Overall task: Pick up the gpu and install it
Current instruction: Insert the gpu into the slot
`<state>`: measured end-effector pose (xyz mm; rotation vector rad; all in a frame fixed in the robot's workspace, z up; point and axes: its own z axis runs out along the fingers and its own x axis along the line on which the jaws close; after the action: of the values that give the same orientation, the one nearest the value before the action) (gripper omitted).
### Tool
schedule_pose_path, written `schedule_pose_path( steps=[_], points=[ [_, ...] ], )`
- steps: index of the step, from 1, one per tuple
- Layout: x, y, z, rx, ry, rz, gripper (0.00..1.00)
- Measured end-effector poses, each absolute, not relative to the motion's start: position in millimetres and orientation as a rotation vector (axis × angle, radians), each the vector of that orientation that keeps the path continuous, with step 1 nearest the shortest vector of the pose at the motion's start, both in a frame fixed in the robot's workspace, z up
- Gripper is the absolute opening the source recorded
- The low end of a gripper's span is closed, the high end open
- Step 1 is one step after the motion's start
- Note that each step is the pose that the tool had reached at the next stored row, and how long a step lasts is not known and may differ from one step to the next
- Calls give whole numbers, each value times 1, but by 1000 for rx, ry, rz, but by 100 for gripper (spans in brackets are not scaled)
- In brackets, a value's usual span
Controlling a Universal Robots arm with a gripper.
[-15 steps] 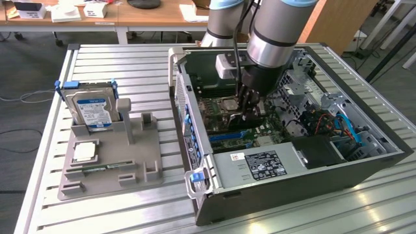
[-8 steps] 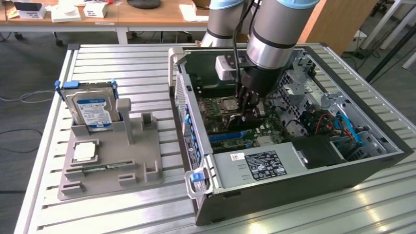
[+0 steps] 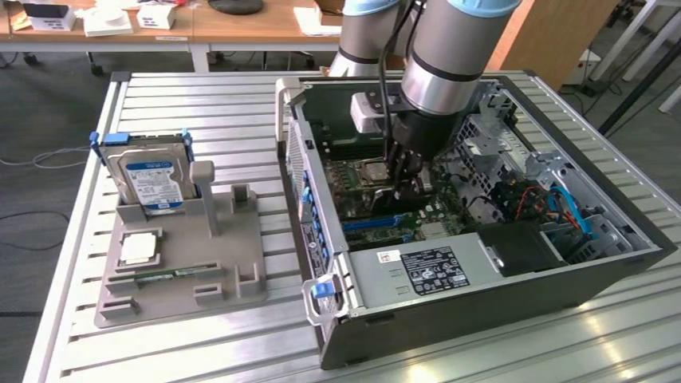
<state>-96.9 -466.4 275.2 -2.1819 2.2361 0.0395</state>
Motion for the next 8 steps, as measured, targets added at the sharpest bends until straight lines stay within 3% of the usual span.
schedule_pose_path(
  steps=[8],
  points=[
    [-97,-466,273,-2182,2237,39,27]
  ],
)
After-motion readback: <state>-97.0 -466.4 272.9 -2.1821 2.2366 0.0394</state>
